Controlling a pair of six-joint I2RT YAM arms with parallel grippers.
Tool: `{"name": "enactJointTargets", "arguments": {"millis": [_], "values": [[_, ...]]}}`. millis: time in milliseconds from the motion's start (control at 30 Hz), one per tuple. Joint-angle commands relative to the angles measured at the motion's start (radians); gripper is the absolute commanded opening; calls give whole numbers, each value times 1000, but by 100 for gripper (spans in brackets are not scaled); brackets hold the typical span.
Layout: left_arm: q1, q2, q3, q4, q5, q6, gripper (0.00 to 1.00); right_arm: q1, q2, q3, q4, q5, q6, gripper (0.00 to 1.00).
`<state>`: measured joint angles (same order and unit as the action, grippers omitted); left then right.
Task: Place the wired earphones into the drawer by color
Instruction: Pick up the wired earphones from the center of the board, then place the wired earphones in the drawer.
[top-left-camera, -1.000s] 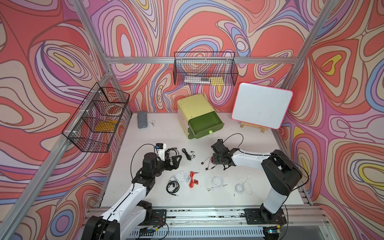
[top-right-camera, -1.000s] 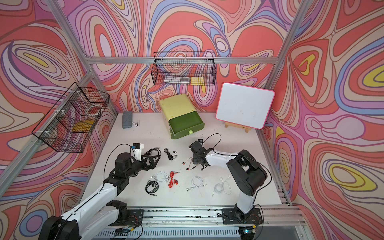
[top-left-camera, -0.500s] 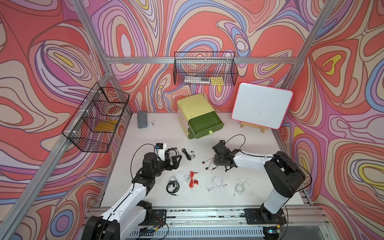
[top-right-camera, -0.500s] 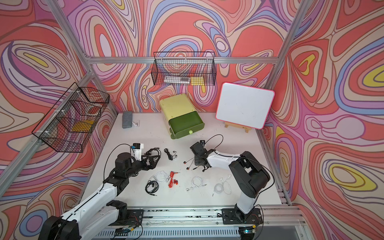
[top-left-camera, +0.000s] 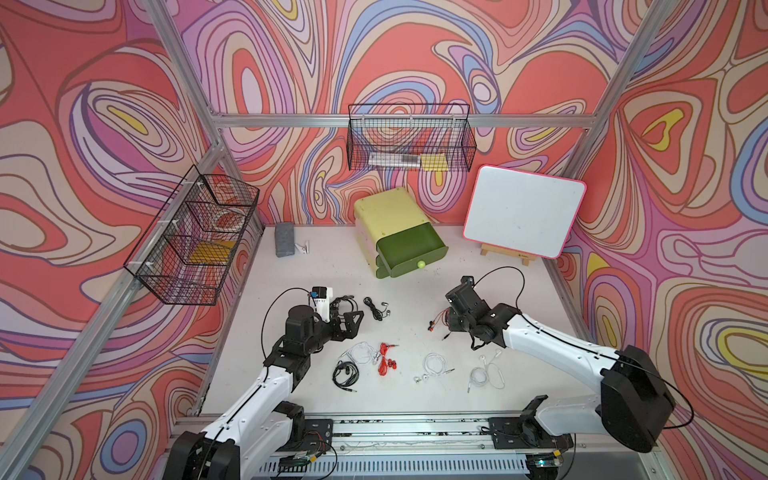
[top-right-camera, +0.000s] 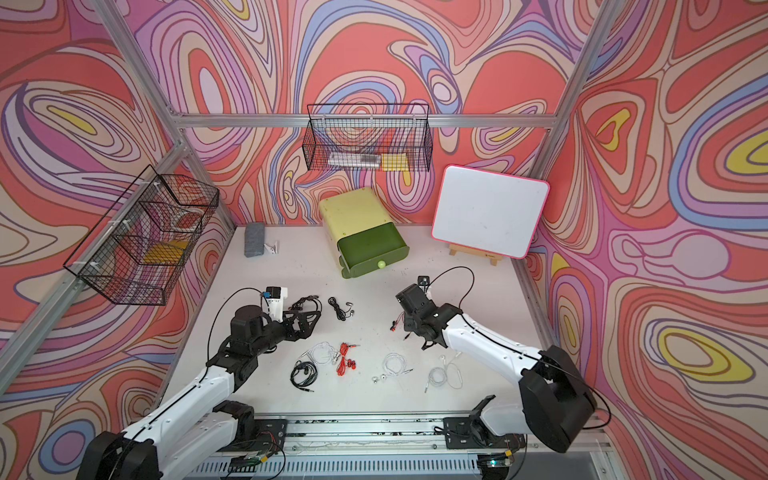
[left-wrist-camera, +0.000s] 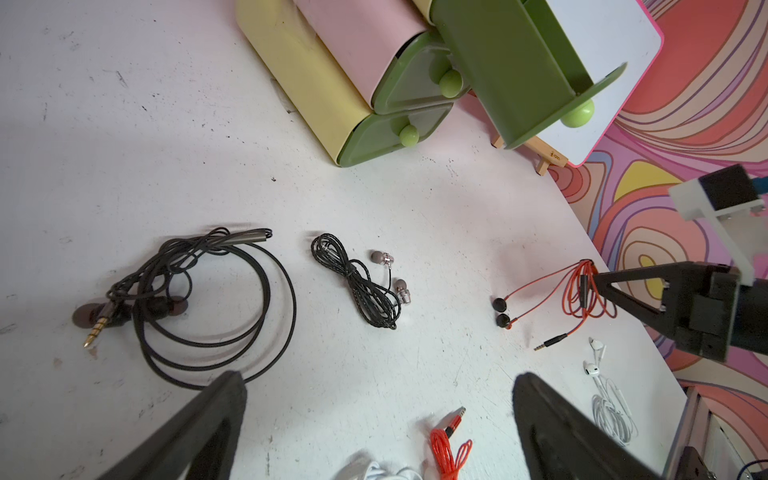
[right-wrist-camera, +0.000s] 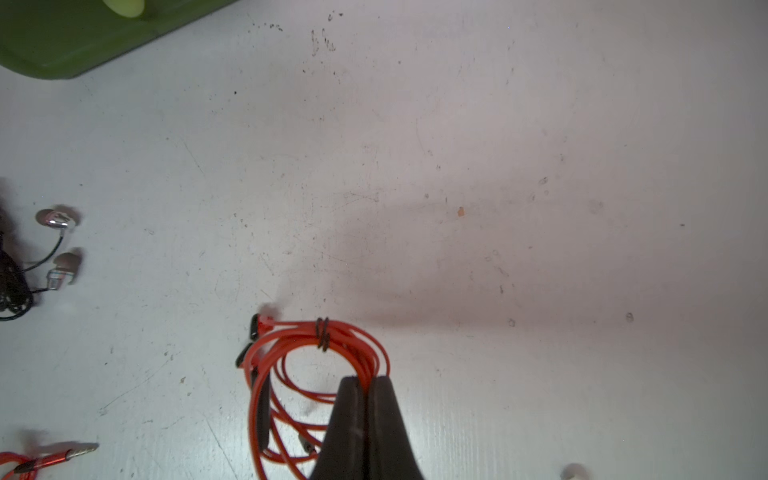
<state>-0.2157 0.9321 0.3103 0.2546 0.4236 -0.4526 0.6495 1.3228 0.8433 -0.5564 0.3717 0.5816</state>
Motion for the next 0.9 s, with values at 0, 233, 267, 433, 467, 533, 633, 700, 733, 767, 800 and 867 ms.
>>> {"name": "enactJointTargets", "arguments": {"millis": [0, 233, 267, 433, 467, 533, 633, 700, 733, 767, 800, 867], "values": [[-2, -10, 22, 11, 7, 10, 99, 1, -53, 15, -74, 42, 1, 2], [-2, -31, 17, 15, 25, -1, 99, 1, -119, 142, -145, 62, -51, 1], [-2, -35, 16, 16, 25, -1, 99, 1, -123, 171, -154, 63, -61, 1], [-2, -39, 16, 18, 29, -3, 99, 1, -131, 307, -160, 66, -112, 1], [-2, -37, 16, 18, 29, -3, 99, 1, -129, 335, -156, 68, -125, 1], [-3, -35, 16, 20, 31, -2, 99, 1, -124, 384, -146, 72, -148, 0], [-4, -33, 16, 24, 37, -3, 99, 1, -103, 450, -128, 82, -184, 0], [-4, -32, 15, 30, 45, -3, 99, 1, -83, 491, -117, 85, -205, 0], [-4, -32, 15, 35, 51, -3, 99, 1, -71, 513, -111, 85, -217, 0], [-4, -30, 15, 40, 57, -3, 99, 1, -59, 533, -106, 85, -226, 0], [-4, -29, 15, 44, 62, -4, 99, 1, -50, 551, -101, 86, -233, 0], [-4, -22, 13, 53, 71, -5, 99, 1, -27, 583, -85, 85, -248, 0]]}}
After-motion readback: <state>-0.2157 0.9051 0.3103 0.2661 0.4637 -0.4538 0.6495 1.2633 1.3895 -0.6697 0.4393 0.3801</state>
